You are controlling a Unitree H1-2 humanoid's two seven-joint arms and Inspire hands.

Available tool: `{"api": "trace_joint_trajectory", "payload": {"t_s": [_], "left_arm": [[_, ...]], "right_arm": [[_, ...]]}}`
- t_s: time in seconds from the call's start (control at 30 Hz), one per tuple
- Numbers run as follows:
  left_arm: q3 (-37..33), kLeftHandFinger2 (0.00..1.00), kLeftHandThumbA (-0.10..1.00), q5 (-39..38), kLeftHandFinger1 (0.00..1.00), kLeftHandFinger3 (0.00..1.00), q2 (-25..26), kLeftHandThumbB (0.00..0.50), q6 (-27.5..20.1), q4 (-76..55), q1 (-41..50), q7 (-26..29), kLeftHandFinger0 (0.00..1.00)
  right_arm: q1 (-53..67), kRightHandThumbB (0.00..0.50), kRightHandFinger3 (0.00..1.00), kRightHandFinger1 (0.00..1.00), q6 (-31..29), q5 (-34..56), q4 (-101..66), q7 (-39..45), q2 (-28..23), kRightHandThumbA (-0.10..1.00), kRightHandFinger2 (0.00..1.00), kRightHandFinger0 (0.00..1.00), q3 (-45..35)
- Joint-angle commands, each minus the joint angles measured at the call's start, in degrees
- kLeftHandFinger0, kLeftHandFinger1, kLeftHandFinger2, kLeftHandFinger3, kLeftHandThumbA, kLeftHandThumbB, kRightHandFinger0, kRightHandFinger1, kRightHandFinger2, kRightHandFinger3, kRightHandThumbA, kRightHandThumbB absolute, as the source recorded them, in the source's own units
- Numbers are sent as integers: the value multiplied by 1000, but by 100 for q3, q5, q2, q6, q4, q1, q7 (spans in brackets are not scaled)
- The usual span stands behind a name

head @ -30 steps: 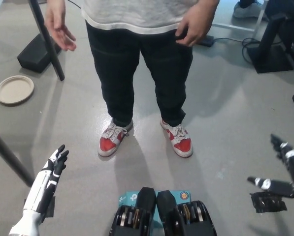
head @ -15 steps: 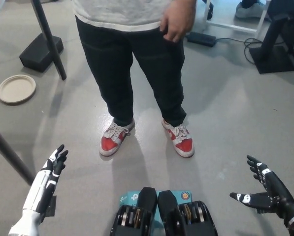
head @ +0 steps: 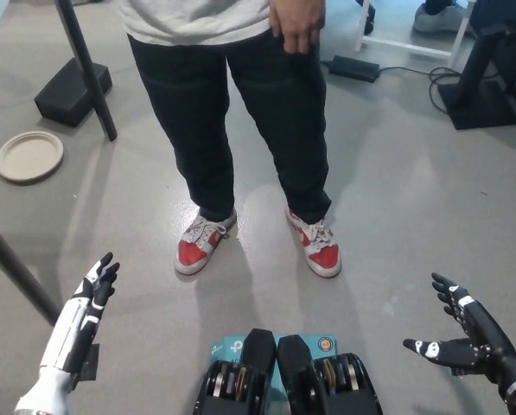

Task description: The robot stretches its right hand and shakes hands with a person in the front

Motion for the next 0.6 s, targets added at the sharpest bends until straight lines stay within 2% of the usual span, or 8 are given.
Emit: {"api": "trace_joint_trajectory", "payload": {"t_s": [0.0, 0.1, 0.13, 0.2, 0.3, 0.47, 0.57], "left_arm": [[53, 1000, 1000, -9, 1000, 1000, 49, 98, 66, -138, -11, 1, 1000], [45, 1000, 1000, -26, 1000, 1000, 42, 95, 57, -146, 26, -12, 1000], [43, 1000, 1000, -44, 1000, 1000, 42, 102, 4, -112, 39, -20, 1000], [39, 1000, 1000, -55, 1000, 1000, 45, 101, -28, -80, 59, -29, 1000], [30, 1000, 1000, -28, 1000, 1000, 28, 91, -33, -117, 118, -11, 1000], [35, 1000, 1000, -70, 1000, 1000, 32, 103, -25, -103, 156, -37, 1000], [28, 1000, 1000, -30, 1000, 1000, 40, 91, -100, -50, 145, -17, 1000]], "right_arm": [[-52, 220, 1000, 1000, -505, 145, -59, -102, -43, 910, 1000, 1000, -50], [11, 209, 1000, 1000, -774, 174, -102, -214, 25, 907, 1000, 1000, -109], [60, 177, 1000, 1000, -962, 245, -150, -219, 65, 899, 1000, 1000, -139], [113, 161, 1000, 1000, -1182, 302, -184, -250, 124, 887, 1000, 1000, -178], [207, 182, 1000, 1000, -1329, 365, -279, -339, 236, 885, 1000, 1000, -248], [248, 158, 1000, 1000, -1848, 395, -228, -506, 383, 886, 1000, 1000, -334], [252, 171, 1000, 1000, -1918, 376, -216, -566, 419, 898, 1000, 1000, -359]]}}
